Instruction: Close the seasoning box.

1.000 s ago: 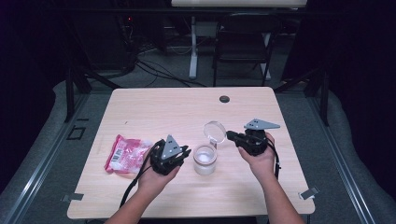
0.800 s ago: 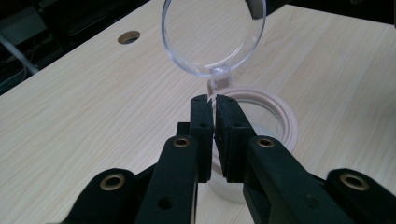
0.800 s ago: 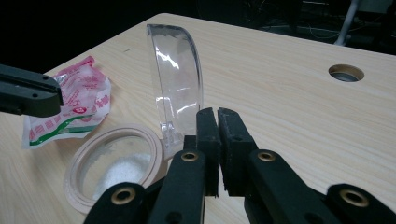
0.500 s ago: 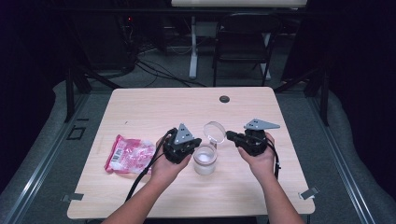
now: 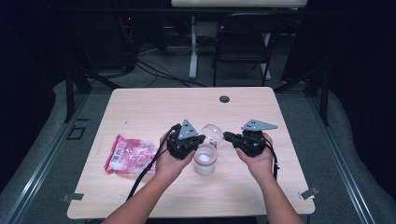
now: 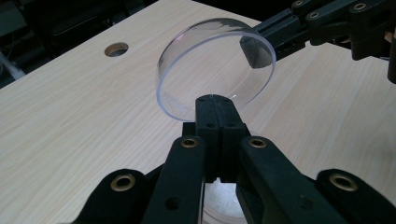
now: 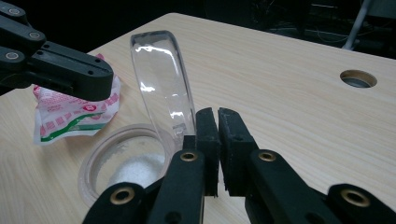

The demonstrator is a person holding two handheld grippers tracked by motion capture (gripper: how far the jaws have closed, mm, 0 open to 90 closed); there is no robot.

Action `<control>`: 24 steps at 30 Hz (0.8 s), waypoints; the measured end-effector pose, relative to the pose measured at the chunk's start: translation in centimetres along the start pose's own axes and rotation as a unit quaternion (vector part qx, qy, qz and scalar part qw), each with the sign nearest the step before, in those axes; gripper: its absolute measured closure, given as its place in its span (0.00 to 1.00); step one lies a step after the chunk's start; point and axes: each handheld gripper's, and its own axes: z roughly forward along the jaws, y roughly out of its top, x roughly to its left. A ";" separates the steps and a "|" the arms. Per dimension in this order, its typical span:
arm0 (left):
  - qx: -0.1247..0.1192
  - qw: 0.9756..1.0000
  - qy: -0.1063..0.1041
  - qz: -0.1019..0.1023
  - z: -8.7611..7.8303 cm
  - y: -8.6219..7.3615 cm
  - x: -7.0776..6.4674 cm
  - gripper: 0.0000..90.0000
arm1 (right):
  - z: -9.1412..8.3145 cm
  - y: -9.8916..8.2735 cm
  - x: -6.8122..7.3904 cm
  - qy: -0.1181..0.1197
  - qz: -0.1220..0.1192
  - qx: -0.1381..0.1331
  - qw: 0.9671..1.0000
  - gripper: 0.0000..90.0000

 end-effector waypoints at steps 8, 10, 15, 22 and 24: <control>0.005 1.000 -0.002 0.002 -0.1 -0.5 -0.1 1.00 | 0.2 0.1 0.4 0.007 -0.006 0.004 1.000 0.96; 0.003 1.000 -0.002 -0.001 -0.2 -0.7 -0.1 1.00 | 0.3 0.0 0.6 0.008 -0.009 0.004 1.000 0.96; 0.003 1.000 -0.002 -0.003 -0.4 -1.2 -0.2 1.00 | 0.6 0.0 1.2 0.014 -0.014 0.006 1.000 0.96; 0.007 1.000 -0.004 -0.003 -0.7 -1.8 -0.4 1.00 | 0.5 0.2 1.5 0.023 -0.017 0.004 1.000 0.95; 0.007 1.000 -0.005 -0.002 -0.7 -2.0 -0.5 1.00 | 0.6 0.2 1.7 0.027 -0.019 0.004 0.999 0.95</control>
